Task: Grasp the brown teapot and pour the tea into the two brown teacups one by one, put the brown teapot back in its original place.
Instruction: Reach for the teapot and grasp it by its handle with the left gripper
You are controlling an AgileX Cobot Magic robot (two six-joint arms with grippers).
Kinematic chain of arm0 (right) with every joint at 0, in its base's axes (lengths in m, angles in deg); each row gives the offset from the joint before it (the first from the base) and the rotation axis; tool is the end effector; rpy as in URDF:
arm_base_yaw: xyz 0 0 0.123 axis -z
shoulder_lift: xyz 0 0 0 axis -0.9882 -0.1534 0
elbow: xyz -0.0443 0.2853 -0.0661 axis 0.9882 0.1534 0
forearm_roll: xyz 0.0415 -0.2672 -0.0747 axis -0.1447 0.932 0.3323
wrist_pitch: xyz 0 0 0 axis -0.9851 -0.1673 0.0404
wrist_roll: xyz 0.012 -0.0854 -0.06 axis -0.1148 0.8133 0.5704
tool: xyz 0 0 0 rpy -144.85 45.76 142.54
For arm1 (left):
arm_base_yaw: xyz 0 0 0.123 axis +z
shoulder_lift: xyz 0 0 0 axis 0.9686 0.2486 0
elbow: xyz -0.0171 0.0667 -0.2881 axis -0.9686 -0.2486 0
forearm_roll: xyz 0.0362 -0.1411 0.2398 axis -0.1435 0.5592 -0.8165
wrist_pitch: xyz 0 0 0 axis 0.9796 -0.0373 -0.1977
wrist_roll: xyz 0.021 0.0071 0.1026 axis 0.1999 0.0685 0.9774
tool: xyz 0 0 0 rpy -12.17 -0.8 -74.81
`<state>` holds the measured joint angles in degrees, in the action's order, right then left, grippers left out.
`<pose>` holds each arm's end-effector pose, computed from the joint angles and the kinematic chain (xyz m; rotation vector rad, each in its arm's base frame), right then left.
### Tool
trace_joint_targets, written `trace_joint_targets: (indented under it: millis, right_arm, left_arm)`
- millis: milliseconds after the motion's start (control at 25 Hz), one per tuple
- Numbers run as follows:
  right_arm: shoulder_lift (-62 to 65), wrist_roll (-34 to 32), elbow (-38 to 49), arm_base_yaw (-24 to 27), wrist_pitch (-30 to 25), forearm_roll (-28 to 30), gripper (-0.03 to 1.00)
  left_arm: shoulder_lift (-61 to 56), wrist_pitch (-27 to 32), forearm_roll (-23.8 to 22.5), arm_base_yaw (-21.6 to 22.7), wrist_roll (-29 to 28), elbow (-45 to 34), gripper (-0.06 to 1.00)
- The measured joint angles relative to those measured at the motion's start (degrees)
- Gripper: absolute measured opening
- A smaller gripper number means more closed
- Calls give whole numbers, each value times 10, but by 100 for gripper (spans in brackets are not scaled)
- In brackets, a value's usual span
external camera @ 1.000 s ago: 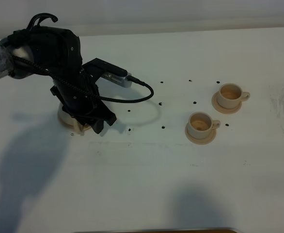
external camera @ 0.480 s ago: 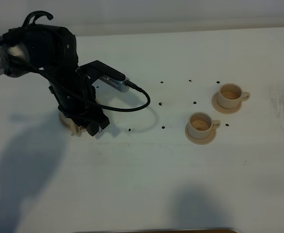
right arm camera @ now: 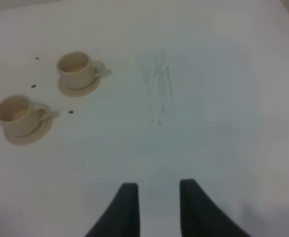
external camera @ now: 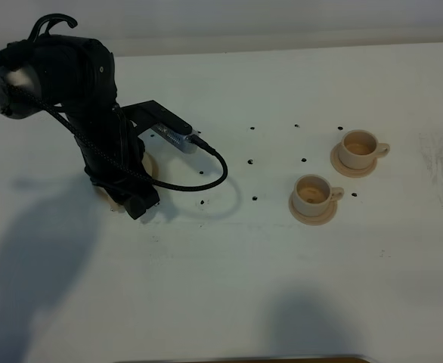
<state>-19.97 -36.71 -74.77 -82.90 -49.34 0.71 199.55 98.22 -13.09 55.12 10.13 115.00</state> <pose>0.0146 -0.0048 0.2859 0.1606 2.0759 0.0612 0.3839 -0.1552 0.1448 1.1740 2.9044 -0.1646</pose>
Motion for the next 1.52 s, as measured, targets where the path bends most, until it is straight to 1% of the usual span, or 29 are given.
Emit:
trace_joint_targets:
  millis: [120,520,760,1040,1320,1520]
  right_arm:
    - [0,0,0,0,0,0,22]
    - [0,0,0,0,0,0,22]
    - [0,0,0,0,0,0,22]
    - [0,0,0,0,0,0,22]
    - [0,0,0,0,0,0,22]
    - [0,0,0,0,0,0,22]
  left_arm:
    - [0,3,-1,1,12,0,42]
    - [0,17,-45,13,17,0,42]
    - [0,20,-58,14,17,0,42]
    - [0,58,-69,14,17,0,42]
    - [0,64,-83,15,17,0,42]
    - [0,64,-104,16,-3,0,42]
